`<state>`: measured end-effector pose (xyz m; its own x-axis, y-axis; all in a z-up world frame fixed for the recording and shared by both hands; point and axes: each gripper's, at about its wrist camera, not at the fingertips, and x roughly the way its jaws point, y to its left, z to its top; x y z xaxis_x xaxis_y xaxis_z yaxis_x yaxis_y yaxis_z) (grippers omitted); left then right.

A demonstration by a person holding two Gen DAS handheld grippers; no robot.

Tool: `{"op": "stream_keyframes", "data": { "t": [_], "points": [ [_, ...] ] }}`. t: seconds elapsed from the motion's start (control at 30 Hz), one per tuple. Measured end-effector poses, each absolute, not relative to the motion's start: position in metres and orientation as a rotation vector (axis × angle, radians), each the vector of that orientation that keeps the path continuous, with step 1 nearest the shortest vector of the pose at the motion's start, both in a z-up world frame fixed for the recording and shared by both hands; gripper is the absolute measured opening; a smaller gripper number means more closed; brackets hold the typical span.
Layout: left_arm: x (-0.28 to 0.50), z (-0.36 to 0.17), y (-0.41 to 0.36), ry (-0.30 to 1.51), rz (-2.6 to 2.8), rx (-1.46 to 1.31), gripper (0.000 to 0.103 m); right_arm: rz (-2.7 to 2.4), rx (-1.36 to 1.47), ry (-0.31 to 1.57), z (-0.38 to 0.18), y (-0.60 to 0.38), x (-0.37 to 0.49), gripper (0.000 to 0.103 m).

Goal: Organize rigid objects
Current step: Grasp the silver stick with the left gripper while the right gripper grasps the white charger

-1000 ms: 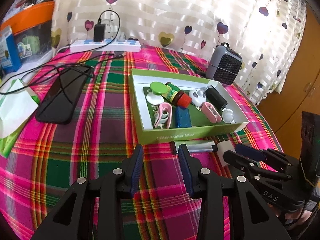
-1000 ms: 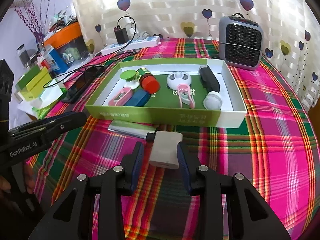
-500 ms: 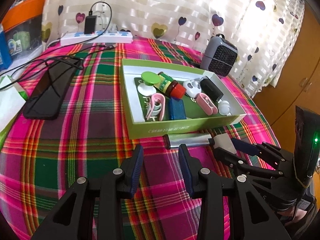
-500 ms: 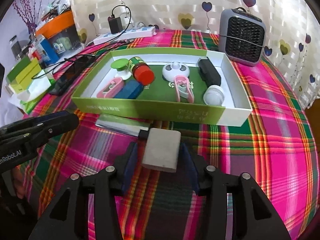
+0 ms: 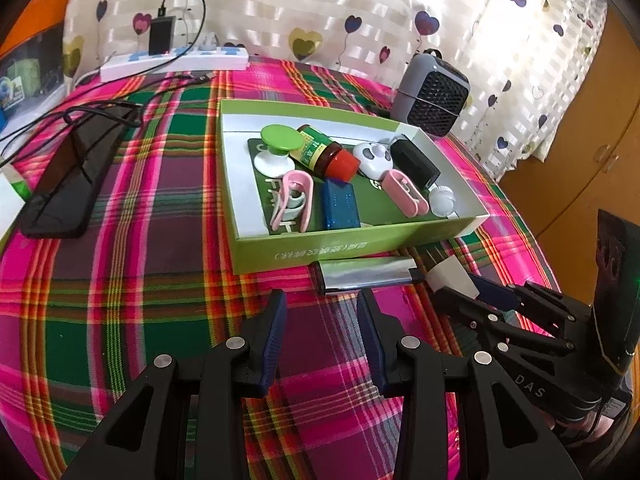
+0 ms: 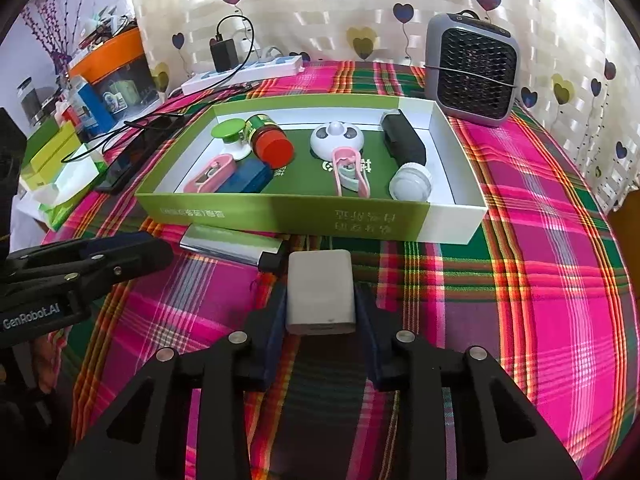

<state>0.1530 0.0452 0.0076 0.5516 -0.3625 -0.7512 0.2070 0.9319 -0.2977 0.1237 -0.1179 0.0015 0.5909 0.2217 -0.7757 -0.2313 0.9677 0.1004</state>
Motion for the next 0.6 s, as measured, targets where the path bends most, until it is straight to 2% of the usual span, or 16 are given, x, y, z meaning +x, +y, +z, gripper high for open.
{"op": "stream_keyframes", "data": {
  "t": [0.6],
  "points": [
    [0.164, 0.005, 0.016, 0.940, -0.388, -0.136, 0.035, 0.247, 0.043, 0.881, 0.008, -0.152, 0.108, 0.035]
  ]
}}
